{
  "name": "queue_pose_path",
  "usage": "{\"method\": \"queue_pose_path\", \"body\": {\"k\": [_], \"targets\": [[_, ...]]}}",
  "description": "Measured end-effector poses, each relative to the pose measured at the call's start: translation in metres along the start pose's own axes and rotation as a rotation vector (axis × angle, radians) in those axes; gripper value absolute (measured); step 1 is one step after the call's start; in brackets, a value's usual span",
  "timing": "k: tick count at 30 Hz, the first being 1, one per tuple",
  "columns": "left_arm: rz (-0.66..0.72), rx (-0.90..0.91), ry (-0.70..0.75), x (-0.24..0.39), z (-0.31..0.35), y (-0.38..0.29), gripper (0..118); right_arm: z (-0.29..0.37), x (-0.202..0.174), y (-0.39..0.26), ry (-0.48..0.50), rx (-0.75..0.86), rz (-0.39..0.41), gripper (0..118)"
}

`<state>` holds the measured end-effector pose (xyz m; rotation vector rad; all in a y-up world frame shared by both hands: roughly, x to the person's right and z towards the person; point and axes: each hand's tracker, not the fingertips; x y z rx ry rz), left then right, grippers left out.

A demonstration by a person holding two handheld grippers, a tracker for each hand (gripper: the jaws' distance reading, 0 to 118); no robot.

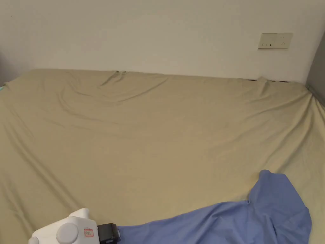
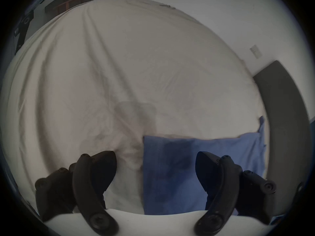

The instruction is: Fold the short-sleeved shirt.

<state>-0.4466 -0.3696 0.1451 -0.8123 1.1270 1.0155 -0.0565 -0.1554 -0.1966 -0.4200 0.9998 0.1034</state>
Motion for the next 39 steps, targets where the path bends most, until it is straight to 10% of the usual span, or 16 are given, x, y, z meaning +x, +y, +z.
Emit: {"method": "queue_pose_path", "body": {"k": [3, 8, 9, 12, 13, 24, 28, 31, 34, 36, 39], "targets": [[-0.145, 0.062, 0.062, 0.018, 0.01, -0.008, 94, -0.02, -0.001, -0.005, -0.008, -0.038, -0.005, 5], [-0.287, 0.173, 0.156, 0.038, 0.008, -0.037, 13, -0.05, -0.003, -0.007, -0.013, -0.075, -0.019, 6], [-0.299, 0.186, 0.162, 0.041, 0.01, -0.041, 8, -0.057, -0.002, -0.005, -0.022, -0.084, -0.011, 16], [-0.305, 0.247, 0.15, 0.046, 0.036, -0.053, 7, -0.089, 0.008, 0.003, -0.031, -0.174, 0.028, 118], [-0.301, 0.26, 0.124, 0.046, 0.044, -0.056, 7, -0.103, 0.017, 0.002, -0.036, -0.212, 0.036, 118], [-0.306, 0.376, 0.027, 0.048, 0.116, -0.06, 6, -0.304, 0.105, -0.051, -0.132, -0.603, -0.065, 118], [-0.292, 0.366, 0.016, 0.046, 0.109, -0.051, 6, -0.335, 0.085, -0.068, -0.152, -0.758, -0.087, 76], [-0.282, 0.348, 0.014, 0.045, 0.103, -0.046, 6, -0.33, 0.056, -0.072, -0.188, -0.694, 0.064, 70], [-0.279, 0.339, 0.015, 0.045, 0.1, -0.043, 6, -0.316, 0.036, -0.067, -0.102, -0.655, 0.117, 6], [-0.277, 0.339, 0.01, 0.045, 0.101, -0.043, 6, -0.309, 0.022, -0.073, -0.134, -0.622, 0.178, 6], [-0.274, 0.359, 0.003, 0.044, 0.105, -0.04, 6, -0.296, 0.045, -0.075, -0.049, -0.503, 0.019, 6]]}}
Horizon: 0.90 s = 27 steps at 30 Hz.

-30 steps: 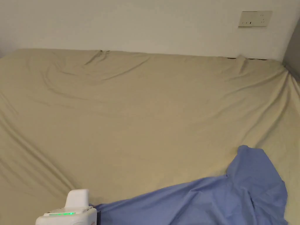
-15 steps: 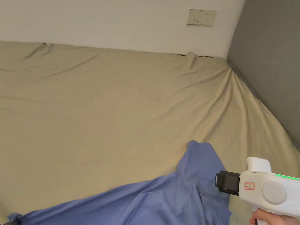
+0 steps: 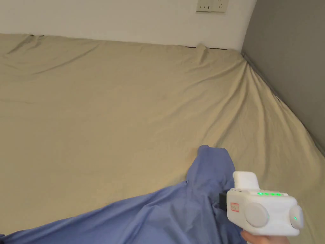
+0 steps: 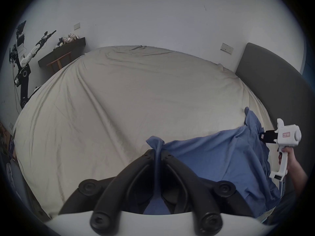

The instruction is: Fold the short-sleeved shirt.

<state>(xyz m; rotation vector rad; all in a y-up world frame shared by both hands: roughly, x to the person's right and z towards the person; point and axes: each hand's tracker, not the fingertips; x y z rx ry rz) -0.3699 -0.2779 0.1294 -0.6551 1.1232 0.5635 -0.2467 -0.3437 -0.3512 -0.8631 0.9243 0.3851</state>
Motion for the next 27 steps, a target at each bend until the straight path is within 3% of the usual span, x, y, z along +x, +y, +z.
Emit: {"method": "queue_pose_path", "body": {"k": [3, 5, 9, 13, 14, 16, 21, 25, 27], "targets": [[0.033, 0.074, -0.013, 0.0, 0.016, 0.005, 6, 0.046, 0.01, -0.015, 0.029, 0.246, -0.032, 6], [0.04, 0.144, -0.021, 0.002, 0.031, 0.009, 6, 0.09, 0.018, -0.02, 0.107, 0.368, -0.079, 6], [0.039, 0.302, -0.077, 0.013, 0.072, 0.012, 6, 0.179, 0.016, -0.037, 0.142, 0.62, -0.087, 6], [0.035, 0.488, -0.129, 0.032, 0.124, 0.008, 5, 0.253, 0.019, -0.057, 0.174, 0.793, -0.108, 6], [0.038, 0.545, -0.15, 0.035, 0.139, 0.006, 5, 0.276, -0.004, -0.063, 0.201, 0.825, -0.124, 6], [0.05, 0.637, -0.173, 0.04, 0.165, 0.001, 5, 0.308, -0.008, -0.074, 0.215, 0.892, -0.15, 6], [0.079, 0.741, -0.242, 0.039, 0.216, 0.005, 5, 0.379, -0.008, -0.084, 0.211, 1.048, -0.125, 6], [0.047, 0.846, -0.294, 0.039, 0.246, 0.03, 5, 0.416, -0.004, -0.068, 0.282, 1.128, -0.095, 6], [0.026, 0.886, -0.333, 0.046, 0.259, 0.054, 5, 0.428, -0.006, -0.051, 0.269, 1.173, -0.045, 6]]}}
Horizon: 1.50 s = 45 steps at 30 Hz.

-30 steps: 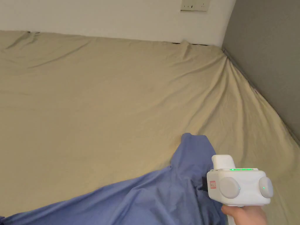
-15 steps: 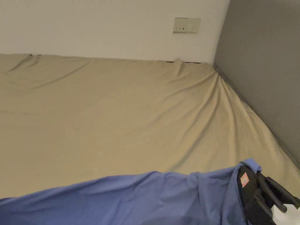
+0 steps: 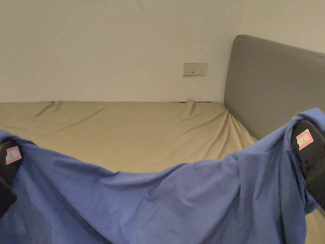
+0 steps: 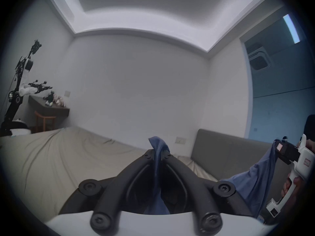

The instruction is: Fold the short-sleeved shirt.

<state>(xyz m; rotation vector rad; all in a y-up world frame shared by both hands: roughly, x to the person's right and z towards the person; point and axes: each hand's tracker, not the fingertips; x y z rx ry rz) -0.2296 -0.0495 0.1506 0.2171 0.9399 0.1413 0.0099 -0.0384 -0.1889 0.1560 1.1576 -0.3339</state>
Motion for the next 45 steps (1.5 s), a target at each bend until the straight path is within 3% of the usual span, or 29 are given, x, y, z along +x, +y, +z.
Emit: {"method": "queue_pose_path", "body": {"k": [4, 9, 12, 16, 25, 31, 35, 45], "targets": [[-0.057, 0.077, -0.047, 0.012, -0.039, 0.038, 5, -0.042, -0.002, 0.029, 0.042, 0.063, 0.032, 6], [-0.059, 0.145, -0.051, 0.007, -0.112, 0.089, 5, -0.119, 0.003, 0.057, 0.022, 0.149, 0.098, 6], [-0.077, 0.213, -0.019, 0.0, -0.159, 0.121, 5, -0.173, -0.002, 0.071, 0.05, 0.167, 0.075, 6], [-0.069, 0.223, 0.0, -0.012, -0.223, 0.159, 5, -0.237, -0.006, 0.085, 0.016, 0.211, 0.149, 6], [-0.054, 0.272, 0.053, -0.031, -0.305, 0.181, 5, -0.334, -0.013, 0.103, -0.005, 0.247, 0.247, 6], [-0.058, 0.229, 0.042, -0.035, -0.314, 0.133, 5, -0.324, -0.009, 0.068, -0.004, 0.224, 0.314, 6], [-0.037, 0.14, 0.025, -0.04, -0.301, 0.084, 5, -0.296, 0.007, 0.026, -0.027, 0.118, 0.294, 6], [-0.041, -0.091, -0.005, -0.054, -0.168, -0.025, 5, -0.131, 0.026, -0.051, -0.03, -0.13, 0.267, 6]]}}
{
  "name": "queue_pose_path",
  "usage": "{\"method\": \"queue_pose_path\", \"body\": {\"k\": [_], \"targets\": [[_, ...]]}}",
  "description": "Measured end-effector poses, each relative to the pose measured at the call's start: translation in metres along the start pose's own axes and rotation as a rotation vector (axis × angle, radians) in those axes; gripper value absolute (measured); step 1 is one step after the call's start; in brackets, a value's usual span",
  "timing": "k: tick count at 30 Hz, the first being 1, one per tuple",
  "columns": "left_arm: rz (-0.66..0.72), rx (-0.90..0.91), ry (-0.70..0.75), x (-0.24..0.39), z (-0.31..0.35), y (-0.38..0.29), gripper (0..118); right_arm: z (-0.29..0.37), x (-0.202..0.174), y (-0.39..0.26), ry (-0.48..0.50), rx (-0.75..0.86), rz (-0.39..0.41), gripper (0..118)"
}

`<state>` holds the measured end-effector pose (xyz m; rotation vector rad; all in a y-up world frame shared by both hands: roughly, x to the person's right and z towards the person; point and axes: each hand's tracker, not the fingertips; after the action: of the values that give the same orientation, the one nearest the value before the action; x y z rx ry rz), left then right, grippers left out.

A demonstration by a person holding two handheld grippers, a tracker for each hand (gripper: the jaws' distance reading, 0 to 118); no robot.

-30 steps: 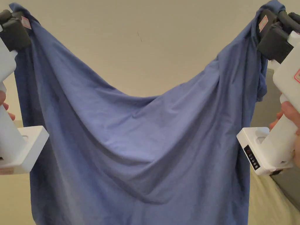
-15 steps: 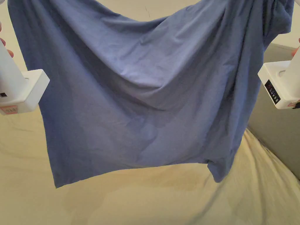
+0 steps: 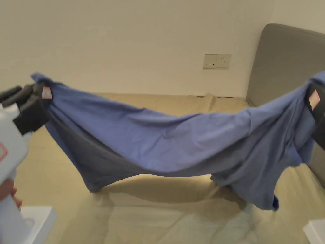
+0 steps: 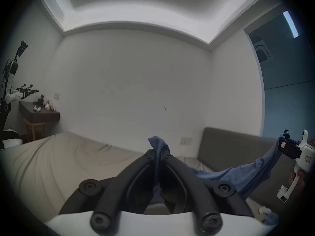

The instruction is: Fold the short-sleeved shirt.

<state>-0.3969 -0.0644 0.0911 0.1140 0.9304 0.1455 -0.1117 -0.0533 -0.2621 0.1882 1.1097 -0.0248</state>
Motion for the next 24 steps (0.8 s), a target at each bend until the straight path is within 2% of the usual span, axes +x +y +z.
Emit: {"method": "queue_pose_path", "body": {"k": [4, 8, 12, 15, 18, 20, 24], "targets": [[0.006, -0.128, -0.002, -0.004, 0.077, -0.039, 5, 0.08, -0.002, -0.023, 0.026, -0.131, -0.02, 6], [-0.011, -0.301, 0.029, -0.01, 0.151, -0.078, 5, 0.149, -0.012, -0.052, 0.053, -0.351, 0.051, 6], [-0.035, -0.53, 0.058, -0.021, 0.206, -0.126, 5, 0.203, -0.018, -0.089, 0.092, -0.596, 0.012, 6], [0.008, -0.694, 0.068, -0.038, 0.227, -0.164, 5, 0.227, -0.016, -0.125, 0.135, -0.765, -0.004, 6], [-0.044, -0.835, 0.084, -0.053, 0.237, -0.197, 5, 0.243, -0.015, -0.159, 0.171, -0.912, 0.027, 6], [-0.055, -0.887, 0.09, -0.067, 0.241, -0.212, 5, 0.247, -0.014, -0.174, 0.183, -0.979, 0.065, 6], [-0.07, -0.99, 0.092, -0.082, 0.23, -0.226, 5, 0.247, 0.0, -0.203, 0.188, -1.109, 0.055, 6]]}}
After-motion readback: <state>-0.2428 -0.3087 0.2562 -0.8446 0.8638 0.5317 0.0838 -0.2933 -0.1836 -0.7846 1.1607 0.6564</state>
